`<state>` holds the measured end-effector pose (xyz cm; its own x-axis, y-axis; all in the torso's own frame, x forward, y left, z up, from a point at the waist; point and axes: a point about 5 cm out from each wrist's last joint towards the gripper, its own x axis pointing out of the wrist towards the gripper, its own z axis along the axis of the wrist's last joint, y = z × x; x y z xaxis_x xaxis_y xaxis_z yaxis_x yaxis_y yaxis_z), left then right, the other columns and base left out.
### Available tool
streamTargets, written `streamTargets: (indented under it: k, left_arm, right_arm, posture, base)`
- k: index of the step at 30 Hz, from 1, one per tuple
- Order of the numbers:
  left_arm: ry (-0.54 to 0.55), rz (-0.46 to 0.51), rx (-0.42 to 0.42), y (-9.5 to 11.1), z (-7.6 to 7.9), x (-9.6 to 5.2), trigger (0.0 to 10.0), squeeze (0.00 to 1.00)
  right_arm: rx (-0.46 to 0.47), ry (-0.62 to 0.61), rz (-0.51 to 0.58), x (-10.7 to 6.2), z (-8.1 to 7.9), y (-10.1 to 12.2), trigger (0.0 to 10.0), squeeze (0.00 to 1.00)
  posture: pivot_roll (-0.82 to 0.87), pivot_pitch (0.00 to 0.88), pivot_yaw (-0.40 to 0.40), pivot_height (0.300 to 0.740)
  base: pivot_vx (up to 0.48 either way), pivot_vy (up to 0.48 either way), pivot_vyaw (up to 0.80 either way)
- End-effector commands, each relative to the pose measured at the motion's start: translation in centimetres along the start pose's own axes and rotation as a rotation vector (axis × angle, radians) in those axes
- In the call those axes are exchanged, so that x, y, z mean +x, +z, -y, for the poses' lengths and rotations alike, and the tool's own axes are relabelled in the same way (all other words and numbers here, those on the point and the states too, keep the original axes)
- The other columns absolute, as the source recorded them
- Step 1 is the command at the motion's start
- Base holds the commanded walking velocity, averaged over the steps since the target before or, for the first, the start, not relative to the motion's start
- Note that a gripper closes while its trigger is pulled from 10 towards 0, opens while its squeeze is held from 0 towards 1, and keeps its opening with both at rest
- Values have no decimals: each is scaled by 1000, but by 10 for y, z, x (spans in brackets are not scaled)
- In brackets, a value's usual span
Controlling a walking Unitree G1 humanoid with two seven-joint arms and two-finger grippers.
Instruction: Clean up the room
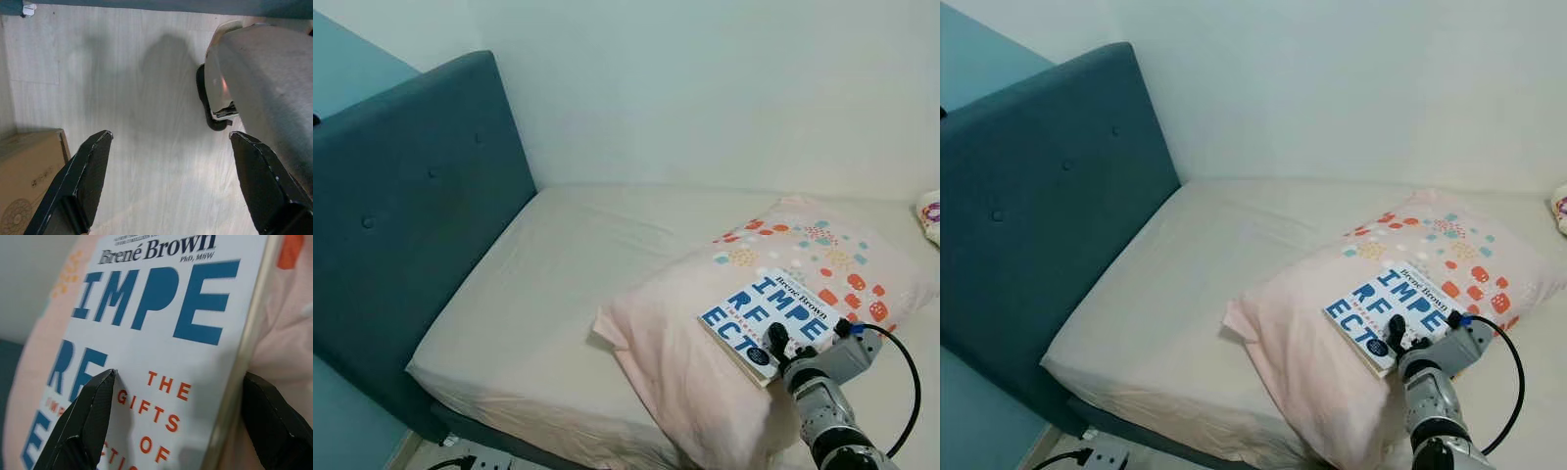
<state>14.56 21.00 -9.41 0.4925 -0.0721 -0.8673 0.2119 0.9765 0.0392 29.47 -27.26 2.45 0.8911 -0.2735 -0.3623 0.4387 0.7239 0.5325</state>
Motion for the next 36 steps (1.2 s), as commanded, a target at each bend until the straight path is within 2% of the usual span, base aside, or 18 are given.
streamTargets:
  k: [1, 8, 9, 10, 11, 18, 19, 20, 21, 24, 25, 27, 28, 31, 33, 34, 35, 36]
  left_arm:
    - [23, -15, 20, -6, -12, -4, 10000, 0]
    - [30, -18, 21, -7, -15, -5, 10000, 0]
    - [30, -18, 21, -7, -15, -5, 10000, 0]
    - [29, -18, 21, -7, -14, -5, 10000, 0]
    - [29, -18, 21, -7, -14, -5, 10000, 0]
    - [24, -16, 23, -6, -12, -4, 10000, 0]
    - [23, -15, 24, -5, -12, -4, 10000, 0]
    - [23, -15, 24, -5, -12, -4, 10000, 0]
    - [23, -14, 24, -5, -12, -4, 10000, 0]
    - [23, -13, 23, -4, -11, -3, 10000, 0]
    - [23, -12, 22, -2, -11, -3, 10000, 0]
    - [23, -10, 21, -1, -10, -2, 10000, 0]
    - [22, -8, 20, 0, -9, -2, 10000, 0]
    - [21, -6, 19, 1, -8, -1, 10000, 0]
    - [19, -3, 18, 3, -6, 0, 10000, 0]
    - [19, -3, 18, 3, -6, 0, 10000, 0]
    - [17, -2, 19, 4, -5, 0, 10000, 0]
    - [16, 0, 19, 6, -3, 1, 10000, 0]
  right_arm:
    - [37, 48, -22, 2, -12, -6, 10000, 0]
    - [40, 62, -33, 3, -19, -9, 10000, 0]
    - [53, 69, -29, 3, -20, -9, 5216, 0]
    - [63, 76, -24, 3, -20, -9, 3294, 0]
    - [73, 84, -19, 3, -21, -9, 0, 0]
    - [87, 106, -12, 3, -23, -9, 0, 0]
    - [89, 109, -10, 3, -23, -9, 1137, 0]
    - [89, 109, -10, 3, -23, -9, 1137, 0]
    - [92, 111, -7, 3, -24, -9, 1804, 0]
    - [92, 113, -3, 3, -24, -9, 1882, 0]
    - [92, 113, 3, 3, -24, -9, 3059, 0]
    - [90, 116, 14, 3, -24, -8, 3216, 0]
    - [86, 118, 22, 3, -24, -7, 4039, 0]
    - [74, 122, 25, 3, -25, -7, 4039, 0]
    - [24, 221, 2, 1, -37, -15, 4902, 0]
    - [24, 221, 2, 1, -37, -15, 4902, 0]
    - [-4, 313, -22, -2, -47, -24, 5765, 0]
    - [-23, 439, -44, -6, -59, -33, 8275, 0]
  posture:
    - [-67, 0, 100, 641]
    - [-65, 0, 96, 641]
    - [-65, 0, 95, 641]
    - [-65, 0, 95, 641]
    - [-65, 0, 95, 641]
    - [-68, 0, 93, 641]
    - [-75, 0, 95, 641]
    - [-75, 0, 95, 641]
    - [-78, 0, 95, 641]
    - [-83, 0, 94, 641]
    - [-87, 0, 92, 641]
    - [-90, 0, 90, 641]
    - [-93, 0, 89, 641]
    - [-98, 0, 88, 641]
    - [-119, 0, 88, 641]
    - [-119, 0, 88, 641]
    - [-123, 0, 88, 641]
    - [-132, 0, 88, 641]
  base:
    - [0, 0, 0]
    - [0, 0, 0]
    - [0, 0, 0]
    - [0, 0, 0]
    - [0, 0, 0]
    - [0, 0, 0]
    - [0, 0, 0]
    - [0, 0, 0]
    - [0, 0, 0]
    - [0, 0, 0]
    - [0, 0, 0]
    - [0, 0, 0]
    - [0, 0, 0]
    - [0, 0, 0]
    - [0, 0, 0]
    - [0, 0, 0]
    - [0, 0, 0]
    - [0, 0, 0]
